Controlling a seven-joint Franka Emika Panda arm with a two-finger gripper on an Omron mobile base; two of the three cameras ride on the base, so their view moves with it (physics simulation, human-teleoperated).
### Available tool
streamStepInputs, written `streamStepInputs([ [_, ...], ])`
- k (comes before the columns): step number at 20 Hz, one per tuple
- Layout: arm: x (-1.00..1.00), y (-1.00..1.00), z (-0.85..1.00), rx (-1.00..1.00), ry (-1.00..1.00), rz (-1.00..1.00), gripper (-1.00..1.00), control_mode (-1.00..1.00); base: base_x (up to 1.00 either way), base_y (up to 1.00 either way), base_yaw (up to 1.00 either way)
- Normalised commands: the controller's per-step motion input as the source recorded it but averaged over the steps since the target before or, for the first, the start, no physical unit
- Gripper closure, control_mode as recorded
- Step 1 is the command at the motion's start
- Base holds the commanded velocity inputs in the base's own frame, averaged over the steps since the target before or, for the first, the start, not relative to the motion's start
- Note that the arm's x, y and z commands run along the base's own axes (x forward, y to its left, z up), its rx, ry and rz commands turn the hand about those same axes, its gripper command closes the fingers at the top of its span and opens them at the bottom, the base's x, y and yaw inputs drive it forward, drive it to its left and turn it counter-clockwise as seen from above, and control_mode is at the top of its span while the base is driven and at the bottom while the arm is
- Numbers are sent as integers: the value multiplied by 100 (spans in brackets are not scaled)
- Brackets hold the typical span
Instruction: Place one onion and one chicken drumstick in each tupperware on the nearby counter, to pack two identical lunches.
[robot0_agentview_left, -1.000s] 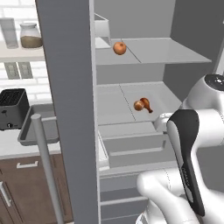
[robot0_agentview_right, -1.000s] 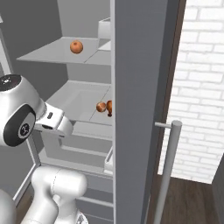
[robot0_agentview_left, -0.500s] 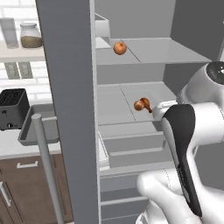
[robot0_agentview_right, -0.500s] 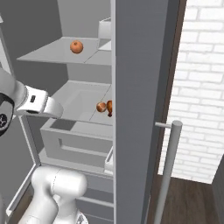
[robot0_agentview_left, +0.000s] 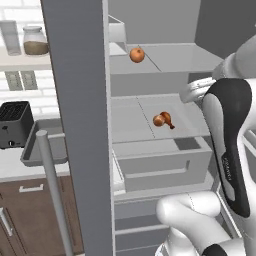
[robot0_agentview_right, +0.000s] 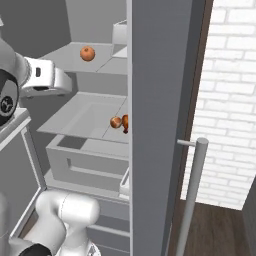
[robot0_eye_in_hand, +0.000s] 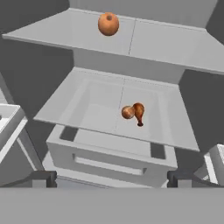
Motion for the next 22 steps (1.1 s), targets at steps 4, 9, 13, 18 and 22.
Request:
streamStepInputs([
  [4, 0, 25, 65, -4, -38, 0, -100, -100, 0, 0, 0],
  [9, 15, 35, 16, 3, -23, 0, -100, -100, 0, 0, 0],
  [13, 34, 6, -5, 17, -23, 1, -100, -100, 0, 0, 0],
  [18, 49, 0, 0, 7, -6, 1, -100, -100, 0, 0, 0],
  [22, 74, 4, 0, -3, 23, 0, -100, -100, 0, 0, 0],
])
